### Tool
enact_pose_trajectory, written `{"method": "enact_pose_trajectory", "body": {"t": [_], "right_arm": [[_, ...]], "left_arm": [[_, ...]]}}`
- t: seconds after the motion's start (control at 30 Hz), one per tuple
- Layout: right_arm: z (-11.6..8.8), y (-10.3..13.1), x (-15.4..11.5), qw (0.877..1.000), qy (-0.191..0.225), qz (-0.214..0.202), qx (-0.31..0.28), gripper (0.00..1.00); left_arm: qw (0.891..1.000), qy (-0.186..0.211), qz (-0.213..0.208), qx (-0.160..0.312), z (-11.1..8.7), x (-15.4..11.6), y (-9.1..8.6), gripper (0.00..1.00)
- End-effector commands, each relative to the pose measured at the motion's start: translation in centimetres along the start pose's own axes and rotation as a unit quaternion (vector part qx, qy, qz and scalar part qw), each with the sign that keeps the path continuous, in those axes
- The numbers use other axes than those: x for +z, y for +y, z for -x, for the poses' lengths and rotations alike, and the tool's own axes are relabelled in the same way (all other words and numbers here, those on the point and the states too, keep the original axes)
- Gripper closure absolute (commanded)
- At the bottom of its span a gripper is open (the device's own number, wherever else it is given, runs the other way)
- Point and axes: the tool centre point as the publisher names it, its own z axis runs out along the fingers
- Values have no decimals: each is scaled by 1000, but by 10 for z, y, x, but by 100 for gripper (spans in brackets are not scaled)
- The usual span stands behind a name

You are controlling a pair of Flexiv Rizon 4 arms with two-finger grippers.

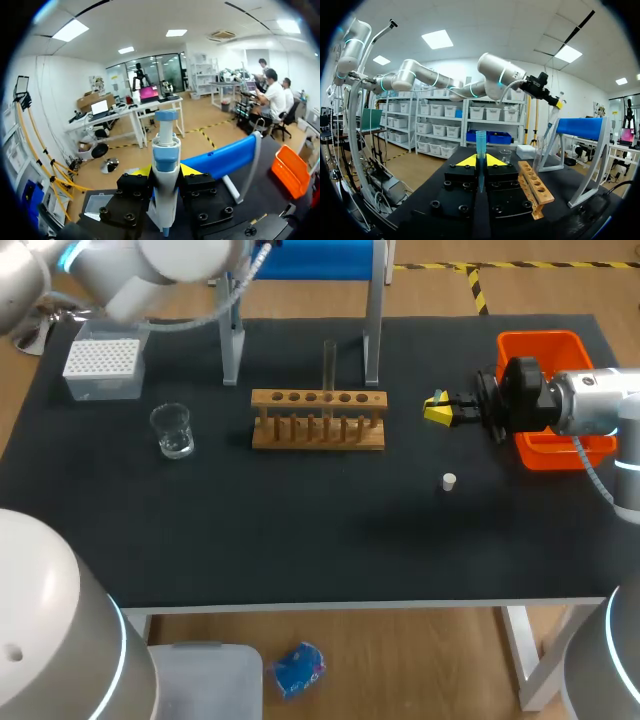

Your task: Invert the test tube, pick up the pipette, mount the tip to pipette, aspirate from beaker and dispense into the tube, eject the tip, return the pipette, and cap with the stopper.

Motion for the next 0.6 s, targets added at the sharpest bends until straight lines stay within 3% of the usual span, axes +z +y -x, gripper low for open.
{"method": "enact_pose_trajectory", "body": {"t": [0.03, 0.1, 0.13, 0.2, 0.4, 0.5, 0.6], "right_arm": [[0, 0, 0, 1000, 0, 0, 0, 100], [0, 0, 0, 1000, 0, 0, 0, 100], [0, 0, 0, 1000, 0, 0, 0, 100], [0, 0, 0, 1000, 0, 0, 0, 100], [0, 0, 0, 1000, 0, 0, 0, 100], [0, 0, 0, 1000, 0, 0, 0, 100], [0, 0, 0, 1000, 0, 0, 0, 100]], "left_arm": [[980, 190, 34, 44, 12, -12, 2, 100], [971, 223, 45, 70, 12, -19, 5, 100], [962, 261, 43, 73, 13, -22, 5, 100], [950, 296, 42, 94, 14, -31, 8, 100], [891, 441, -16, 104, 24, -65, 8, 100], [867, 485, -45, 104, 33, -80, 8, 100], [852, 507, -62, 116, 41, -93, 10, 100]]}}
